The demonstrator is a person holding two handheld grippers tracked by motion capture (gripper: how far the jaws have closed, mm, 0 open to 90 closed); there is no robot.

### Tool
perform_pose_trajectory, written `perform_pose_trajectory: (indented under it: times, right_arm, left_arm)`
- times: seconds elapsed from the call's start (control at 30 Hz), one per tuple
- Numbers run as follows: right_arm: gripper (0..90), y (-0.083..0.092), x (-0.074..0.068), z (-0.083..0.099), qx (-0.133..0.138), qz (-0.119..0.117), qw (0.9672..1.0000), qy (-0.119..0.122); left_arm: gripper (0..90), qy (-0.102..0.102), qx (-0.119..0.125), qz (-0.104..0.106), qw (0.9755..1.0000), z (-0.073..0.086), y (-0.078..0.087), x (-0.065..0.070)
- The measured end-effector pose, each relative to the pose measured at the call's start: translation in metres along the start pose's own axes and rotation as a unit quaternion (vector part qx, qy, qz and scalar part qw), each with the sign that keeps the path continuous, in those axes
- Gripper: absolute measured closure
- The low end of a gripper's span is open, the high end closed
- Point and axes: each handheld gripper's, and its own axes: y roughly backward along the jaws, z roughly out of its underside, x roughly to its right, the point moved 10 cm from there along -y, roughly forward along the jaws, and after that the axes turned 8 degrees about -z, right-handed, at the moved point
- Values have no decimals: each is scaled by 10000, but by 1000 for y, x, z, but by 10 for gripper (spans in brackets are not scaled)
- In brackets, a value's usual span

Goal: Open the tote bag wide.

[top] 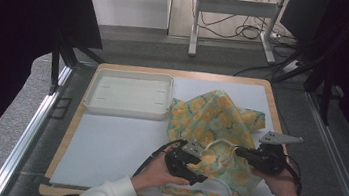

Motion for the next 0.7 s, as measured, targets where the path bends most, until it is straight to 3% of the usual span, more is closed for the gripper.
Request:
perform_pose_trajectory:
  times: [0.17, 0.37, 0.5, 0.7]
  right_arm:
    - [892, 1, 5, -1, 49, 26, 10000, -63]
    - [892, 4, 8, -1, 79, 60, 9999, -118]
    - [892, 5, 8, 0, 81, 65, 9999, -111]
    - [892, 2, 8, 3, 46, 54, 9999, -124]
  left_arm:
    - [477, -178, -196, -123, 9996, 1, -15, -2]
    - [775, -279, -238, -266, 9990, 3, -21, -6]
    - [881, -10, -55, -219, 9997, 1, -16, -9]
    - [897, 158, 127, -174, 9996, 0, -4, -16]
